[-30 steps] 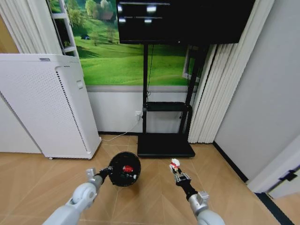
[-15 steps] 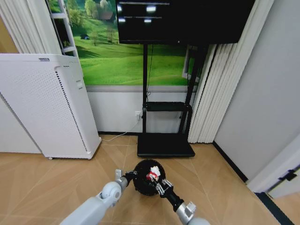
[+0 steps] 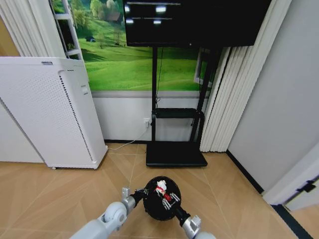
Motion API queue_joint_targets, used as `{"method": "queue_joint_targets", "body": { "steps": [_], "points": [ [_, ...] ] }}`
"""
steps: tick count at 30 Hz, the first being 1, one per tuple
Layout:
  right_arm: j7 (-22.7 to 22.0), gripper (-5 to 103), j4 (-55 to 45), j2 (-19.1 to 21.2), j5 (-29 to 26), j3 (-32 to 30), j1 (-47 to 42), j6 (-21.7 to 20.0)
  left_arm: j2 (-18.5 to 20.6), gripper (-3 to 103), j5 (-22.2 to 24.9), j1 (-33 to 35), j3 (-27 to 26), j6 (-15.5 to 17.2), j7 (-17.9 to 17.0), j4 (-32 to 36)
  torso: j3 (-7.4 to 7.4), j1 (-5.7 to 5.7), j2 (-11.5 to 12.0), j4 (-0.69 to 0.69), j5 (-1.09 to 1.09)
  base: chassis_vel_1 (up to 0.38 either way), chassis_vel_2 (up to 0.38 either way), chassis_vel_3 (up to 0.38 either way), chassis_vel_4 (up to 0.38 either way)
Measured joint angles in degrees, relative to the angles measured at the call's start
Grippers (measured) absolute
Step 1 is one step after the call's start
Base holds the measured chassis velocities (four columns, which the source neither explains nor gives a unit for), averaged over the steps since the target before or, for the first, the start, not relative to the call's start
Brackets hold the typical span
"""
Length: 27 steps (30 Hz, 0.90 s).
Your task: Pick up the trash bin and place the garbage on the floor into it.
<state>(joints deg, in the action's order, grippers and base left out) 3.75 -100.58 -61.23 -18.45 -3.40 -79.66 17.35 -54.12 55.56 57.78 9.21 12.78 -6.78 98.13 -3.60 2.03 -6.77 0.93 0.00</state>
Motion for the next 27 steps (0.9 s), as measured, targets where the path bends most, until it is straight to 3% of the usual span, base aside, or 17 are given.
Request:
{"method": "queue_joint_targets", "body": {
  "steps": [3, 6, 10, 11, 13, 14, 17, 19, 22, 27],
  "points": [
    [-0.2, 56, 0.0, -0.1, -0.1, 0.0, 0.0, 0.0, 0.1, 4, -0.1, 0.8, -1.0, 0.0, 0.0, 0.4, 0.00, 0.00, 0.0, 0.00, 0.00, 0.000, 0.000, 0.000, 0.000],
    [-0.8, 73, 0.0, -0.5, 0.0, -0.1, -0.3, -0.1, 0.4, 4, -0.6, 3.4, -3.8, 0.0, 0.0, 1.5, 0.00, 0.00, 0.0, 0.00, -0.01, 0.000, 0.000, 0.000, 0.000],
    [-1.1, 83, -0.1, -0.9, 0.0, -0.1, -0.6, 0.0, 0.3, 4, -0.7, 5.9, -6.9, 0.0, -0.1, 2.4, 0.00, 0.00, 0.0, 0.00, 0.00, 0.000, 0.000, 0.000, 0.000],
    [-1.2, 89, -0.3, -1.0, -1.1, 0.0, -0.7, 0.0, 0.3, 4, -0.7, 6.8, -7.9, 0.0, -0.6, 2.9, 0.00, 0.00, 0.0, 0.01, 0.00, 0.000, 0.000, 0.000, 0.000],
    [-1.3, 89, -0.3, -1.0, -1.3, 0.0, -0.7, 0.0, 0.3, 4, -0.7, 6.8, -7.9, 0.0, -0.7, 2.9, 0.00, 0.00, 0.0, 0.00, -0.01, 0.000, 0.000, 0.000, 0.000],
    [-2.3, 98, -0.9, -1.2, -4.8, 0.0, -0.9, -0.1, 0.5, 4, 0.0, 7.7, -9.2, -0.1, -2.4, 3.7, 0.00, 0.00, 0.0, 0.00, 0.00, 0.000, 0.000, 0.000, 0.000],
    [-2.9, 99, -1.7, -1.8, -7.7, -0.6, -1.1, -0.4, 0.5, 4, 0.9, 8.4, -10.6, -0.1, -4.0, 4.4, 0.00, 0.00, 0.0, 0.01, 0.00, 0.000, 0.000, 0.000, 0.000],
    [-5.3, 100, -3.4, -3.2, -11.6, -3.6, -1.5, -0.5, 0.3, 4, 2.4, 9.1, -13.7, -0.1, -7.0, 4.8, 0.00, 0.00, 0.0, 0.00, 0.00, 0.000, 0.000, 0.000, 0.000],
    [-7.1, 100, -3.9, -3.9, -12.5, -5.0, -1.9, -0.5, 0.3, 4, 3.0, 9.2, -14.6, -0.1, -8.0, 4.9, 0.00, 0.00, 0.0, 0.01, 0.00, 0.000, 0.000, 0.000, 0.000],
    [-16.1, 100, -4.6, -6.6, -13.8, -9.9, -2.8, -0.5, 0.3, 4, 6.3, 11.4, -20.1, -0.1, -12.5, 7.1, 0.00, 0.00, 0.0, 0.01, 0.00, 0.000, 0.000, 0.000, 0.000]
  ]
}}
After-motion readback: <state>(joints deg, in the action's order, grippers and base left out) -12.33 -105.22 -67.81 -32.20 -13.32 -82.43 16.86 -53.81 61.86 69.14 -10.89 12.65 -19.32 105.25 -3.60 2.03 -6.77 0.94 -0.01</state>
